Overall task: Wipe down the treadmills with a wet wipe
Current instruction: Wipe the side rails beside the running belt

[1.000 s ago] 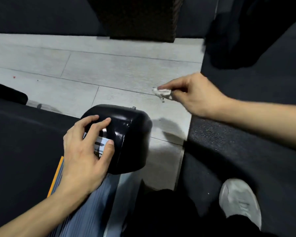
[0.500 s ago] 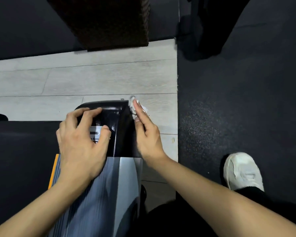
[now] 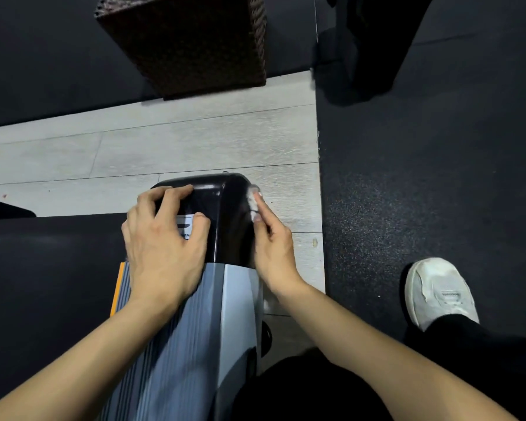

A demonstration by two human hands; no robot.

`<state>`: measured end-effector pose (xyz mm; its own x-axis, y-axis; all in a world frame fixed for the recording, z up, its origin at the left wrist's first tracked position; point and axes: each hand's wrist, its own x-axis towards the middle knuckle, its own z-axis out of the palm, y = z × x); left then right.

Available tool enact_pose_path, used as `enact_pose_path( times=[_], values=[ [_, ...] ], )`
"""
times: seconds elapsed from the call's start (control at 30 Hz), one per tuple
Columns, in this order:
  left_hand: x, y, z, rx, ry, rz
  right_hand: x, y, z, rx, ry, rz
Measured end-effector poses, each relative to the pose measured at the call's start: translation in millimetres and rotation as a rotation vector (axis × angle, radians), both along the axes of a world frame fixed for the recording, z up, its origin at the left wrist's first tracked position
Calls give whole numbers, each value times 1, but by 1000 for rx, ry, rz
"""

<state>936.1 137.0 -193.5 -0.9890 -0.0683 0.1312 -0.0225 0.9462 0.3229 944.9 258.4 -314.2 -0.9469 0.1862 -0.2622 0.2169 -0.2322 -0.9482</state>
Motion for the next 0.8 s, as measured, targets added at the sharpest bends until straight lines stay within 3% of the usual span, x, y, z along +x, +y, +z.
enact_pose_path(
  times=[0.07,0.13,0.2,0.33,0.4,0.47,0.57,0.63,0.7,0.8],
  values=[
    [1,1,0,-2,-2,-2,-5,-3,-19,-27,-231,-7],
    [1,1,1,0,-2,-5,-5,-4,-20,-58,-329,0],
    [1,1,1,1,3,3,6,-1,2,-17,-151,29],
    [1,2,2,4,3,1,36,6,43,152,447,159],
    [1,1,1,-7,-4,-4,33,7,38,170,508,221],
    [2,1,1,-9,-7,1,33,5,19,119,353,154],
    [2,2,3,-2,-18,6,37,2,-13,42,-191,96],
    [2,2,4,-1,-19,8,39,3,-16,-47,-294,137],
    [1,2,3,-2,-16,8,40,9,4,-107,-118,206],
    [-1,2,1,-9,-8,2,39,20,41,-8,196,393]
  ],
)
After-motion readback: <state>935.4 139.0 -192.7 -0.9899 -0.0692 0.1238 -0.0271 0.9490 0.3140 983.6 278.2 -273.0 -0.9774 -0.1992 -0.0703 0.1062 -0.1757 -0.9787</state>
